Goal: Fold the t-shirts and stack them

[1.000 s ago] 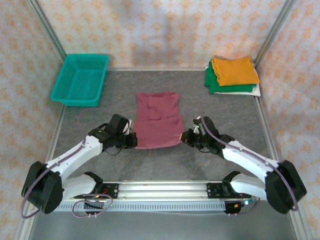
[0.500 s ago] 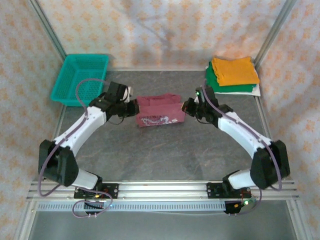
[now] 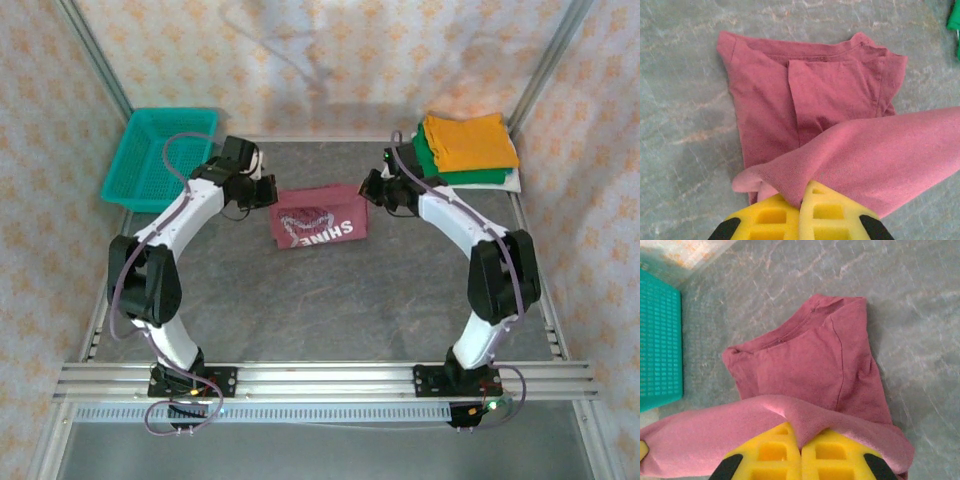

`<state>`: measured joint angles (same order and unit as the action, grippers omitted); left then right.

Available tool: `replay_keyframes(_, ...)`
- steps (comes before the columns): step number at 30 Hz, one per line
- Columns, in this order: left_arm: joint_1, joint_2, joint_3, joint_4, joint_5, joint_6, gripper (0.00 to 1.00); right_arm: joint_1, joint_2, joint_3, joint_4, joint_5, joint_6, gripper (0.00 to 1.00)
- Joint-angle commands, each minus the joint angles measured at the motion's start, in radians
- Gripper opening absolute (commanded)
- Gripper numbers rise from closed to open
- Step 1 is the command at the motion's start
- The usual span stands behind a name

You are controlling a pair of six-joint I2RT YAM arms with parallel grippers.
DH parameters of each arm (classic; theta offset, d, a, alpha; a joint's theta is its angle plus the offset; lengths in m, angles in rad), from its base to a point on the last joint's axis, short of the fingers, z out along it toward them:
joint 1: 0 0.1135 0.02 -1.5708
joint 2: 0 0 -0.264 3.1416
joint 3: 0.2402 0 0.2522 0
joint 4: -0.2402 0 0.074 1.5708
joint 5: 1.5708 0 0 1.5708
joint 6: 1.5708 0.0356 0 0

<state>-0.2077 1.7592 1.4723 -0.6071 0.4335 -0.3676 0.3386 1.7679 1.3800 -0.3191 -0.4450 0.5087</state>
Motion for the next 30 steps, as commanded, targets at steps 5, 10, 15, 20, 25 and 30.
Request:
replay_keyframes(5, 0.072, 0.333, 0.434, -0.074, -0.044, 0.074, 0.26, -0.059, 0.268, 0.324, -0.024, -0.004, -0.024, 0.17)
replay_keyframes(10, 0.094, 0.6, 0.87, -0.26, -0.13, 0.075, 0.46, -0.103, 0.476, 0.649, -0.181, -0.046, -0.005, 0.42)
replay_keyframes(15, 0.053, 0.389, 0.552, -0.093, -0.162, 0.025, 0.48, -0.085, 0.33, 0.454, -0.111, -0.047, -0.061, 0.42)
replay_keyframes(20, -0.049, 0.162, 0.12, 0.16, -0.192, 0.0, 0.48, -0.038, 0.154, 0.116, 0.114, -0.109, -0.08, 0.35)
replay_keyframes(25, -0.123, 0.204, 0.04, 0.289, -0.119, -0.05, 0.44, -0.005, 0.256, 0.12, 0.177, -0.201, -0.013, 0.24)
replay_keyframes(30, -0.138, 0.34, 0.014, 0.378, -0.104, -0.047, 0.4, 0.004, 0.393, 0.133, 0.28, -0.247, 0.046, 0.2)
